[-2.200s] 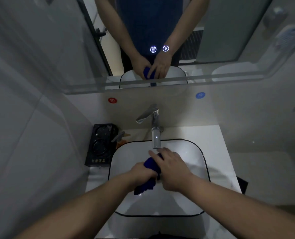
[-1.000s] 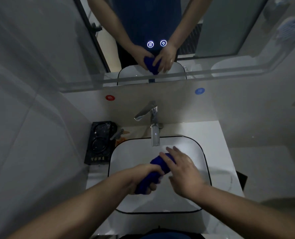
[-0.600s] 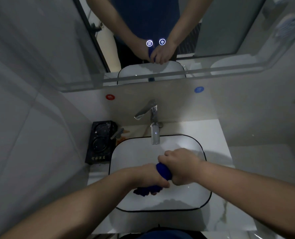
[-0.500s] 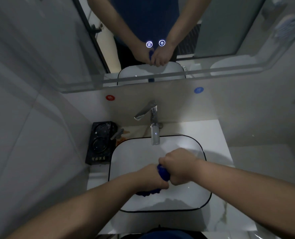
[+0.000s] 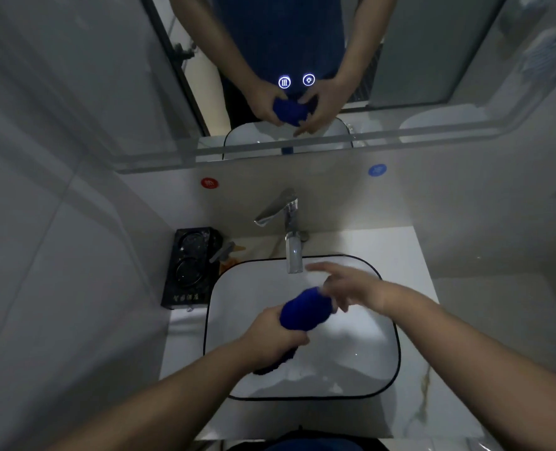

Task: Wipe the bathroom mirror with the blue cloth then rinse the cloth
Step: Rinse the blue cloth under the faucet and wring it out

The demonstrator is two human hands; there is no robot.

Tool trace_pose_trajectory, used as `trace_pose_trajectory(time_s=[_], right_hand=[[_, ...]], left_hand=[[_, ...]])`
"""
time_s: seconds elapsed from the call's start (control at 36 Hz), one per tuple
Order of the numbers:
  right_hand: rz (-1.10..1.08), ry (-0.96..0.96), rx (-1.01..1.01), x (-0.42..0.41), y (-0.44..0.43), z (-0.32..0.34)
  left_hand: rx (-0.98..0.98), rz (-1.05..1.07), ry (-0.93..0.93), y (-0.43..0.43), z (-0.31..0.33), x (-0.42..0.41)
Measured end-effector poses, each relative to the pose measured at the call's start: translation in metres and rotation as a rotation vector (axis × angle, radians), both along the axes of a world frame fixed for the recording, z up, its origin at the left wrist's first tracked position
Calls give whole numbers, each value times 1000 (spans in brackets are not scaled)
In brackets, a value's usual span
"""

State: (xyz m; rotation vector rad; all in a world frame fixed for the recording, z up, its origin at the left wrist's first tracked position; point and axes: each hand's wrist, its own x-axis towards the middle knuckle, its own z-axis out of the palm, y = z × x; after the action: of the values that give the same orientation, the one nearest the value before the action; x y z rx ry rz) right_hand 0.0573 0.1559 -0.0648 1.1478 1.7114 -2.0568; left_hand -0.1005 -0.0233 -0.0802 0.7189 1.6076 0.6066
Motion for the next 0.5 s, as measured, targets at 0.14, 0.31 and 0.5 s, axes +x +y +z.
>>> trace_pose_trajectory(time_s=[0.14,0.31,0.5], right_hand=[[-433,245,-388,0,-13,-8],[-489,429,-595,-22,-30,-6],[-298,450,-347,-30,-28,27]], left_hand=[[-147,136,-498,9,19,4],[-173,281,-1116,24,27,13],[-230,143,-1230,18,6,19]])
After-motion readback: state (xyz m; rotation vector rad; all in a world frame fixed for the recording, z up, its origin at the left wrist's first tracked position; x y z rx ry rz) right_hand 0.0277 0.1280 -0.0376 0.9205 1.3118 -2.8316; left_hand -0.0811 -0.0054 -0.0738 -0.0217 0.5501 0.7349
